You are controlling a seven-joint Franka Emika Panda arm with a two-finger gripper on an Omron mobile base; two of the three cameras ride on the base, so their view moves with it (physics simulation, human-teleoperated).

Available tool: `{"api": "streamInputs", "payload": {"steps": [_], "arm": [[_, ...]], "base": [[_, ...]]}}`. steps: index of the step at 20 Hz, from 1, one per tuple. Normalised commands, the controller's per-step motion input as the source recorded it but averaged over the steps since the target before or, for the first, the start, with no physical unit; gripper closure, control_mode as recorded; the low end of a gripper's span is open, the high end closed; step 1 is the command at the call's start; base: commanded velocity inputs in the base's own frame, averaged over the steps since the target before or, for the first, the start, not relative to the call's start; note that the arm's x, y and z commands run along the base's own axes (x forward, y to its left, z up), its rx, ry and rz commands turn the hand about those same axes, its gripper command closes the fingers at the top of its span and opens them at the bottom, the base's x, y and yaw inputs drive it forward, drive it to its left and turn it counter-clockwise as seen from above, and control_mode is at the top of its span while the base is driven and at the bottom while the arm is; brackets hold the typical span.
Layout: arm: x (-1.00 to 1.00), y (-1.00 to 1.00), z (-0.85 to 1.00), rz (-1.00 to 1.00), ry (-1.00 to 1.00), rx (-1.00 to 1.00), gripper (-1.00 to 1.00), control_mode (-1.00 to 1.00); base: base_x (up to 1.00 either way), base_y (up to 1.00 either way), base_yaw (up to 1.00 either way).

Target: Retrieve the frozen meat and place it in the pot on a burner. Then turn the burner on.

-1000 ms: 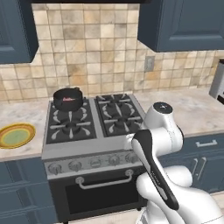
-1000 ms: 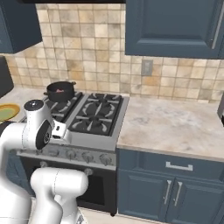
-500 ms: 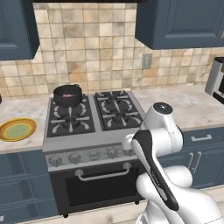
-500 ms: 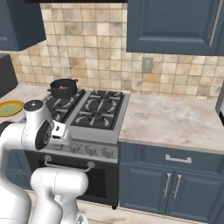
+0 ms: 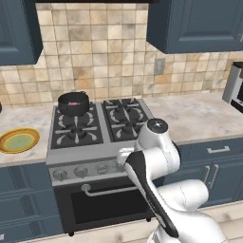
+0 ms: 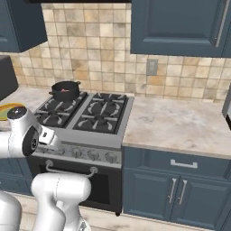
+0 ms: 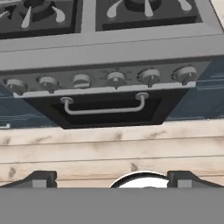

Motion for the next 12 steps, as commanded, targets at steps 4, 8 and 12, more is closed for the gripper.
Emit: {"api": "streamInputs", "payload": {"steps": [4,8,12], "arm": [[0.00,0.95,-0.52,-0.29,-0.24,0.00,-1.00,-1.00],[0.00,0.59,-0.76,-0.30,-0.37,0.00,-1.00,-1.00],[0.00,0.16,-0.88,-0.11,-0.56,0.00,-1.00,-1.00]], "base": [[0.00,0.00,0.00],[0.00,0.00,0.00],[0.00,0.00,0.00]]}}
